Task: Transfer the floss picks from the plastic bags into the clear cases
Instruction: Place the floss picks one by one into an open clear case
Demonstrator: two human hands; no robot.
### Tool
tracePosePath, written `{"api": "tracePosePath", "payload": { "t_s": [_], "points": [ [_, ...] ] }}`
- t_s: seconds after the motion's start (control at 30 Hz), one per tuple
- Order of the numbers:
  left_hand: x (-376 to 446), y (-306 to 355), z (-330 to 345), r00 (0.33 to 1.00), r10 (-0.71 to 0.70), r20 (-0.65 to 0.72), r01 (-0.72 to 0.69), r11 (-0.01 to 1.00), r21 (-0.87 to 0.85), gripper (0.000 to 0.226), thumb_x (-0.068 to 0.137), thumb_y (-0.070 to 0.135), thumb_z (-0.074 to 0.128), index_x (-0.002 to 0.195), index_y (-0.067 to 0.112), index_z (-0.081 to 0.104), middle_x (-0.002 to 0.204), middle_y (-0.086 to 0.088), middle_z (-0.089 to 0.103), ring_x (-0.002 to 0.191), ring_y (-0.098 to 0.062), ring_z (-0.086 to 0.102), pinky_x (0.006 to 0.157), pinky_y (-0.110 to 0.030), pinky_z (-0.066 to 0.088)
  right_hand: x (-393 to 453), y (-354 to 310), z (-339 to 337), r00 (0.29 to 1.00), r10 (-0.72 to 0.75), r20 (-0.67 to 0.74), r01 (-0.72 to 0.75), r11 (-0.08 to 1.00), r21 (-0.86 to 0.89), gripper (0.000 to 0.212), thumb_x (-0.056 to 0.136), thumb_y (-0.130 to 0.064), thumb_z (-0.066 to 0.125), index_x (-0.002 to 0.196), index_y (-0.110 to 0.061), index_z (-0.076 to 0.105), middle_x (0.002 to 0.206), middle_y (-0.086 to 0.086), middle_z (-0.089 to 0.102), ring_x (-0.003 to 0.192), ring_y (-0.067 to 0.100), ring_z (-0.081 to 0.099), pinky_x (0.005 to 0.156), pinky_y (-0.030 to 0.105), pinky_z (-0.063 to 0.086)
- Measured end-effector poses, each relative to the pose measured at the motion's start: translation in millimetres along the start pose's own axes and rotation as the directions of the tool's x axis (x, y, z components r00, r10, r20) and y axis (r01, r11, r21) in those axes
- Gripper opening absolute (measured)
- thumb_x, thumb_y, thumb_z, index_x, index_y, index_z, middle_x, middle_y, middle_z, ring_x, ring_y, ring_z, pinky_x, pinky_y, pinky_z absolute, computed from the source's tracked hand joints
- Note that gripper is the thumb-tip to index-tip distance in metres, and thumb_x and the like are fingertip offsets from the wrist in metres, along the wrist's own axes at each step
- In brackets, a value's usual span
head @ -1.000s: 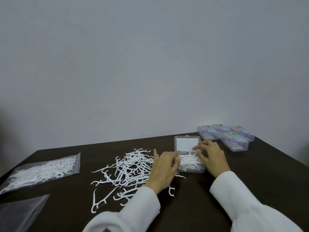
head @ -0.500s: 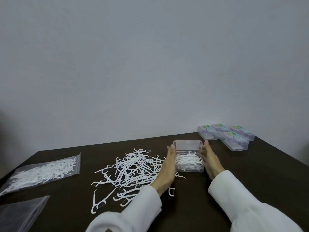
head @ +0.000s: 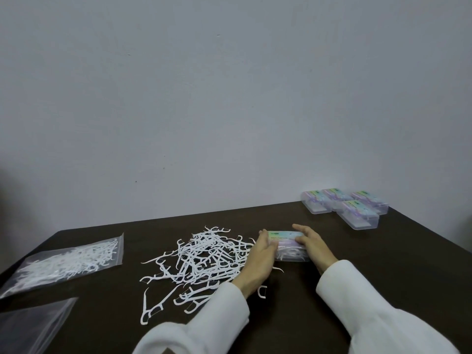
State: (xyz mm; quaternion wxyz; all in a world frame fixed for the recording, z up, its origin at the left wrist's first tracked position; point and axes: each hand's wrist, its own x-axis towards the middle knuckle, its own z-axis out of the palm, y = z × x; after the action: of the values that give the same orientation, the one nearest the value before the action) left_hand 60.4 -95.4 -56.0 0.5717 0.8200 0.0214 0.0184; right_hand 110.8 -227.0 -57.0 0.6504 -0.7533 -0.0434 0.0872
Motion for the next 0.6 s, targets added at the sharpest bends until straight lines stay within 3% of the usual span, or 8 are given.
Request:
{"api": "tracePosePath", "payload": {
  "t_s": [0.1, 0.23, 0.43, 0.6],
  "points": [
    [1.2, -4.5, 0.2, 1.000, 0.006, -0.012, -0.005, 0.995, 0.099, 0.054, 0.101, 0.007, 0.031, 0.150, 0.006, 0.010, 0.158, -0.006, 0.013, 0.144, -0.017, 0.016, 0.118, -0.032, 0.015, -0.1, 0.4, 0.7, 1.000, -0.008, 0.015, 0.009, 1.000, -0.027, 0.042, 0.097, -0.006, 0.038, 0.138, -0.015, 0.038, 0.139, 0.013, 0.039, 0.103, 0.019, 0.053, 0.068, 0.018, 0.046],
    [2.4, -4.8, -0.8, 0.998, 0.057, -0.018, -0.054, 0.987, 0.152, 0.053, 0.101, 0.006, 0.031, 0.150, 0.005, 0.011, 0.157, -0.007, 0.015, 0.143, -0.017, 0.020, 0.116, -0.025, 0.018, 0.9, 1.1, 0.5, 0.999, -0.037, 0.026, 0.039, 0.995, -0.089, 0.042, 0.098, -0.008, 0.039, 0.139, -0.015, 0.036, 0.143, 0.012, 0.036, 0.115, 0.023, 0.051, 0.079, 0.022, 0.046],
    [2.7, -5.9, -2.7, 0.993, 0.114, -0.014, -0.107, 0.963, 0.246, 0.052, 0.103, 0.012, 0.033, 0.150, 0.006, 0.012, 0.155, -0.008, 0.023, 0.139, -0.018, 0.029, 0.110, -0.022, 0.023, 1.7, 1.2, -2.3, 0.997, -0.075, 0.025, 0.078, 0.984, -0.161, 0.041, 0.097, -0.008, 0.042, 0.137, -0.014, 0.039, 0.139, 0.012, 0.042, 0.116, 0.023, 0.051, 0.085, 0.025, 0.046],
    [4.1, -5.8, -6.0, 0.994, 0.105, 0.028, -0.109, 0.948, 0.299, 0.058, 0.101, 0.015, 0.041, 0.150, 0.007, 0.012, 0.155, -0.009, 0.023, 0.140, -0.019, 0.027, 0.115, -0.027, 0.022, 2.2, 2.5, -0.5, 0.995, -0.092, 0.022, 0.095, 0.984, -0.151, 0.040, 0.097, -0.008, 0.041, 0.136, -0.015, 0.039, 0.138, 0.014, 0.041, 0.116, 0.026, 0.051, 0.090, 0.030, 0.047]
  ]
}}
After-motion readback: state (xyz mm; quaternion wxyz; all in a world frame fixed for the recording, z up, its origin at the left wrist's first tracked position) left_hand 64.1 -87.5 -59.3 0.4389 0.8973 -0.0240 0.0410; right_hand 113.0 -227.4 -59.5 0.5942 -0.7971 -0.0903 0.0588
